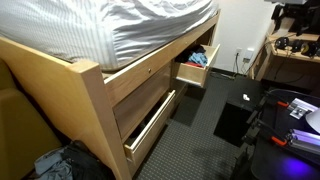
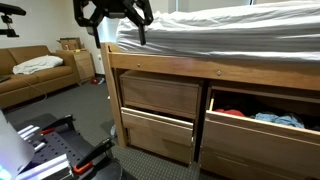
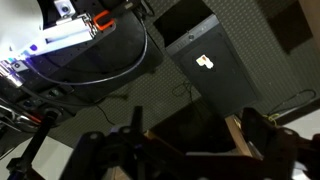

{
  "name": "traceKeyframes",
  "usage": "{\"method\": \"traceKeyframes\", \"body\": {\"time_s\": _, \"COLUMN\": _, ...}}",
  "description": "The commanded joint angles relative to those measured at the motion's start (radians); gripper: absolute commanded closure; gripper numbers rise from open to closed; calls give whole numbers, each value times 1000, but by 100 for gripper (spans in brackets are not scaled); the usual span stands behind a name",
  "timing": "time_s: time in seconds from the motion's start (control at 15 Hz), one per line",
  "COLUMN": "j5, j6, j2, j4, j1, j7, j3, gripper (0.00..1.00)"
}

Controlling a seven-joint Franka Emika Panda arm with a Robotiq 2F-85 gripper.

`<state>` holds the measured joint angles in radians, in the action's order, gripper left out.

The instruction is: Close the topmost drawer on the right

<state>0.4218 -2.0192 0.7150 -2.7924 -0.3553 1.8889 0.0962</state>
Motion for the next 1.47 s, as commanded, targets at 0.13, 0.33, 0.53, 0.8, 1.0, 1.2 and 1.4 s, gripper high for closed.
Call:
{"method": "traceKeyframes", "body": {"time_s": 0.13, "j5": -33, "j6": -155, "j2": -336, "j4": 9, "j1": -103, "j7": -288, "j3": 234, "gripper": 0}}
{"method": "traceKeyframes", "body": {"time_s": 0.33, "j5": -76, "j6": -189, "j2": -506, "j4": 38, "j1": -129, "j7": -379, "j3": 289, "gripper": 0}}
{"method": "traceKeyframes", "body": {"time_s": 0.53, "j5": -57, "j6": -149, "j2": -483, "j4": 27, "j1": -136, "j7": -357, "j3": 268, "gripper": 0}}
{"method": "traceKeyframes", "body": {"time_s": 0.8, "j5": -34, "j6": -149, "j2": -534, "j4": 35, "j1": -123, "j7": -348, "j3": 257, "gripper": 0}}
{"method": "traceKeyframes", "body": {"time_s": 1.0, "j5": -101, "j6": -411, "j2": -747, "j4": 70, "j1": -99, "j7": -228, "j3": 264, "gripper": 0}}
{"method": "traceKeyframes", "body": {"time_s": 1.2, "j5": -221, "j6": -604, "j2": -920, "j4": 76, "j1": -75, "j7": -223, "j3": 279, "gripper": 0}}
{"method": "traceKeyframes", "body": {"time_s": 1.4, "j5": -494, "j6": -750, "j2": -1119, "j4": 136, "j1": -145, "j7": -342, "j3": 169, "gripper": 0}}
